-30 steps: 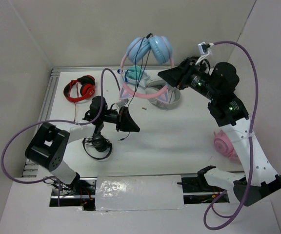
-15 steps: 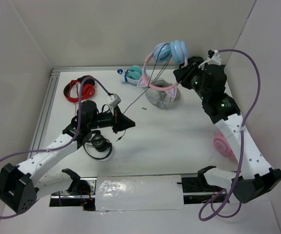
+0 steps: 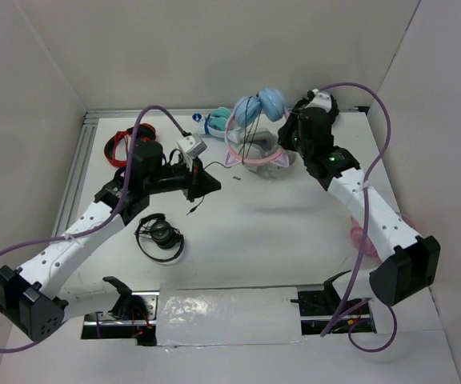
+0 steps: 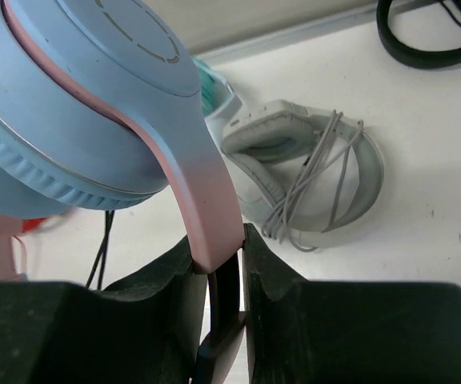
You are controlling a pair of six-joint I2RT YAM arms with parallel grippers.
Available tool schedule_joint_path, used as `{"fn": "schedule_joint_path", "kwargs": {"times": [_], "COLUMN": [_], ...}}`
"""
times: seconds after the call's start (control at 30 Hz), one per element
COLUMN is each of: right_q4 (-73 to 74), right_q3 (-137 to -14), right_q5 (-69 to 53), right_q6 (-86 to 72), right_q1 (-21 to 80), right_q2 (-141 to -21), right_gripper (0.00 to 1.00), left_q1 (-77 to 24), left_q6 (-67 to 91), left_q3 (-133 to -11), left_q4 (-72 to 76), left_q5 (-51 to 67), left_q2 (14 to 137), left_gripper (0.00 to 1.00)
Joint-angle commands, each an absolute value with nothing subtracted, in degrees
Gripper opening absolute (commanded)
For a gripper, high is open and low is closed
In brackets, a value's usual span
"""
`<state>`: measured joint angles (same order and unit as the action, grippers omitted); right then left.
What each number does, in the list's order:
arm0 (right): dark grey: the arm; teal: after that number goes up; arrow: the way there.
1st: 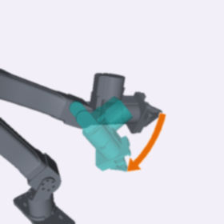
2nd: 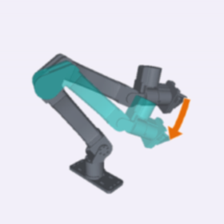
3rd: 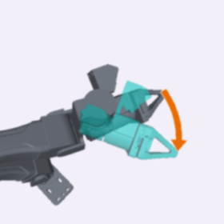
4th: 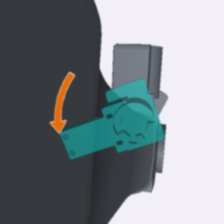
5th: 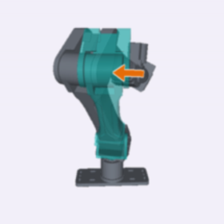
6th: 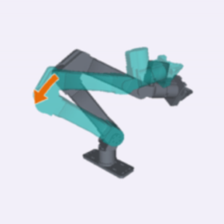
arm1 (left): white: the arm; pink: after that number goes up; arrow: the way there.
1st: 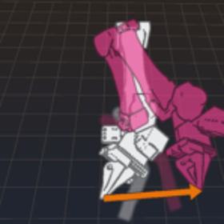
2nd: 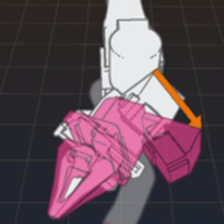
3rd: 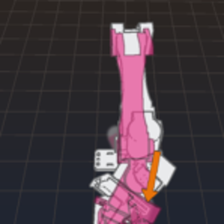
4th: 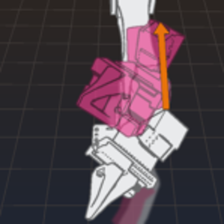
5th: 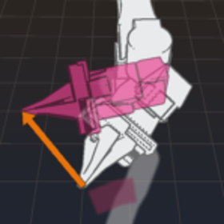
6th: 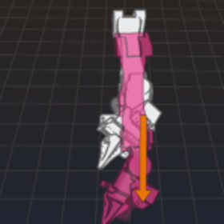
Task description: Wrap the headphones
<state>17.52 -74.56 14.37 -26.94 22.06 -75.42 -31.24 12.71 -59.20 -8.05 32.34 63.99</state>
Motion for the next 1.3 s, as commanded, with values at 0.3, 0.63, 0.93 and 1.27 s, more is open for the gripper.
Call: {"fn": "schedule_joint_path", "kwargs": {"times": [0.3, 0.63, 0.93, 1.27], "right_q4": [11.4, 23.5, 27.0, 26.9], "right_q3": [-73.1, -73.4, -69.3, -70.4], "right_q5": [-2.3, -21.4, -28.4, -25.3], "right_q6": [3.0, 13.5, 19.2, 15.7], "right_q1": [28.7, 28.7, 28.5, 28.6], "right_q2": [-76.0, -78.0, -75.5, -76.7], "right_gripper": [0.0, 0.0, 0.0, 0.0], "left_q1": [-31.5, -31.6, -30.8, -30.8], "left_q6": [-11.6, -24.7, -30.5, -35.7], "left_q3": [-75.8, -77.7, -78.2, -81.2], "left_q4": [-19.7, -19.9, -18.3, -21.6], "left_q5": [22.9, 16.8, 4.9, 1.2], "left_q2": [74.7, 76.7, 78.2, 78.2], "left_gripper": [0.0, 0.0, 0.0, 0.02]}}
